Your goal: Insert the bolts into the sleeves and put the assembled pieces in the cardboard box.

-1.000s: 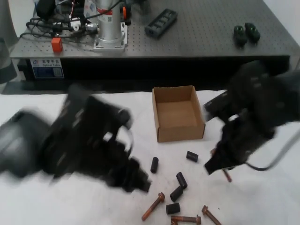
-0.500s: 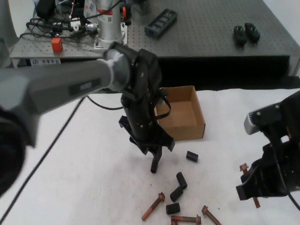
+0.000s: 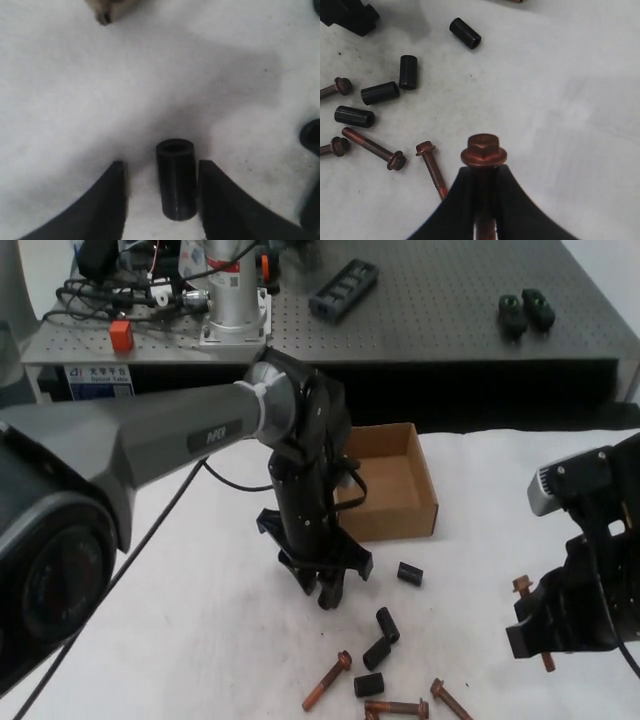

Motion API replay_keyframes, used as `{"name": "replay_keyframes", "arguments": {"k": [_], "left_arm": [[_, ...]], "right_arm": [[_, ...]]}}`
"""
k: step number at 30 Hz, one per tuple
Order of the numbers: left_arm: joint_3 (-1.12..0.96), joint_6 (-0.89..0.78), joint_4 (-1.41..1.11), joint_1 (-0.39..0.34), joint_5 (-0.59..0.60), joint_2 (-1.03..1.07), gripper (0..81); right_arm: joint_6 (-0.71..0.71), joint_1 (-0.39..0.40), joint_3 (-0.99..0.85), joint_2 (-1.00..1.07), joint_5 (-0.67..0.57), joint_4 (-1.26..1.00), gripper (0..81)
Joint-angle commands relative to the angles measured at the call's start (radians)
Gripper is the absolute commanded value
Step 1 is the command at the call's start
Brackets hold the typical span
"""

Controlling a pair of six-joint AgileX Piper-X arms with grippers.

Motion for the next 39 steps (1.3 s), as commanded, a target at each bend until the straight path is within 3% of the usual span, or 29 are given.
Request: {"name": "replay_keyframes", "arguments": {"k": [1, 5, 8, 12, 15, 17, 20, 23, 25, 29, 39], "left_arm": [[-0.008, -0.009, 0.015, -0.001, 0.014, 0.016, 23.0], [-0.008, 0.003, 0.001, -0.001, 0.043, 0.012, 0.3], [-0.008, 0.015, 0.000, -0.001, 0.102, -0.005, 0.3], [0.045, 0.039, 0.003, -0.001, 0.128, -0.101, 0.7], [0.222, 0.056, -0.147, -0.001, 0.165, -0.269, 0.7], [0.401, 0.053, -0.333, -0.001, 0.192, -0.424, 0.7], [0.670, -0.009, -0.686, -0.001, 0.345, -0.634, 0.7], [0.896, -0.058, -1.020, -0.001, 0.518, -0.794, 0.7], [1.008, -0.111, -1.209, -0.001, 0.569, -0.873, 0.7], [1.097, -0.243, -1.400, -0.001, 0.608, -0.946, 0.7], [1.098, -0.260, -1.408, -0.001, 0.730, -0.951, 0.7]], "right_arm": [[0.005, -0.006, -0.001, -0.009, -0.005, -0.017, 2.2], [0.005, -0.006, -0.001, -0.009, -0.005, -0.019, 2.2], [0.053, -0.006, -0.001, -0.009, -0.032, -0.054, 2.2], [0.193, -0.006, -0.001, -0.009, -0.212, -0.190, 2.2], [0.313, 0.007, 0.010, -0.007, -0.351, -0.372, 2.2], [0.421, 0.025, 0.032, -0.007, -0.407, -0.528, 2.2], [0.624, 0.067, 0.093, -0.007, -0.436, -0.861, 2.2], [0.734, 0.118, 0.136, 0.000, -0.432, -1.093, 2.2], [0.787, 0.148, 0.147, 0.007, -0.432, -1.172, 2.2], [0.798, 0.198, 0.146, 0.019, -0.432, -1.221, 2.2], [0.750, 0.228, 0.146, 0.020, -0.412, -1.152, 2.2]]}}
